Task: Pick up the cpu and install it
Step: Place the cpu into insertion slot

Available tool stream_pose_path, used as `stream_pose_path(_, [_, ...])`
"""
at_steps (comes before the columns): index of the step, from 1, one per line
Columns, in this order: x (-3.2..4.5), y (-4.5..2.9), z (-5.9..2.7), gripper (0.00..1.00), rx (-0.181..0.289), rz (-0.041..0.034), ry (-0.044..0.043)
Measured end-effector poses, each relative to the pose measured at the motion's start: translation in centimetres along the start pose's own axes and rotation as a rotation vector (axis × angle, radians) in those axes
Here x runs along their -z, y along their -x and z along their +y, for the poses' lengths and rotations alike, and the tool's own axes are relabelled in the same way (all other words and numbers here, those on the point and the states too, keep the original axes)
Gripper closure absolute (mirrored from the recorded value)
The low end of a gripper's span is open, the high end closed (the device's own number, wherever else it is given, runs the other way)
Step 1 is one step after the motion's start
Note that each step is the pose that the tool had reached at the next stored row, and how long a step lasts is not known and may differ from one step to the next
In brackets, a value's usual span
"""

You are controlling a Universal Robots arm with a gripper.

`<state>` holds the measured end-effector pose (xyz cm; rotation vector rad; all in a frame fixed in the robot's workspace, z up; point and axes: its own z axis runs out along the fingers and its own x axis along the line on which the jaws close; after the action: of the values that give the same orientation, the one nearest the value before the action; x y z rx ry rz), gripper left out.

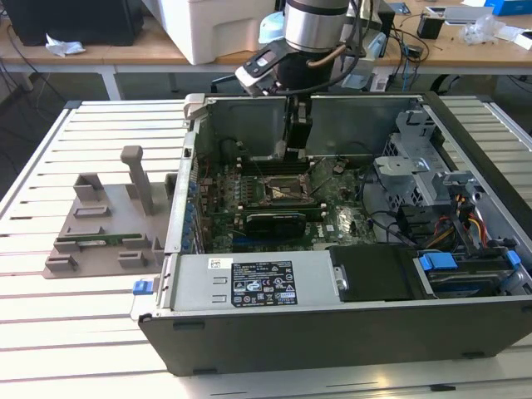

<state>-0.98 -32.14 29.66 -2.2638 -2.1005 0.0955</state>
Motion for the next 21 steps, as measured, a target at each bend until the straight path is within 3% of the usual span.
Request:
stream_pose_path(1, [0.0,0.0,0.0,0.45,0.047,-0.0038,0.0004])
stream_pose_path(4, [-0.2,0.0,0.02,0.45,0.048,-0.0038,0.0005])
stream_pose_path(7, [-1.3,-0.01,0.1,0.45,0.048,-0.0039,0.0005])
stream_pose_path(21, [-2.61,-0.03,0.21,0.45,0.05,-0.0045,0.0005])
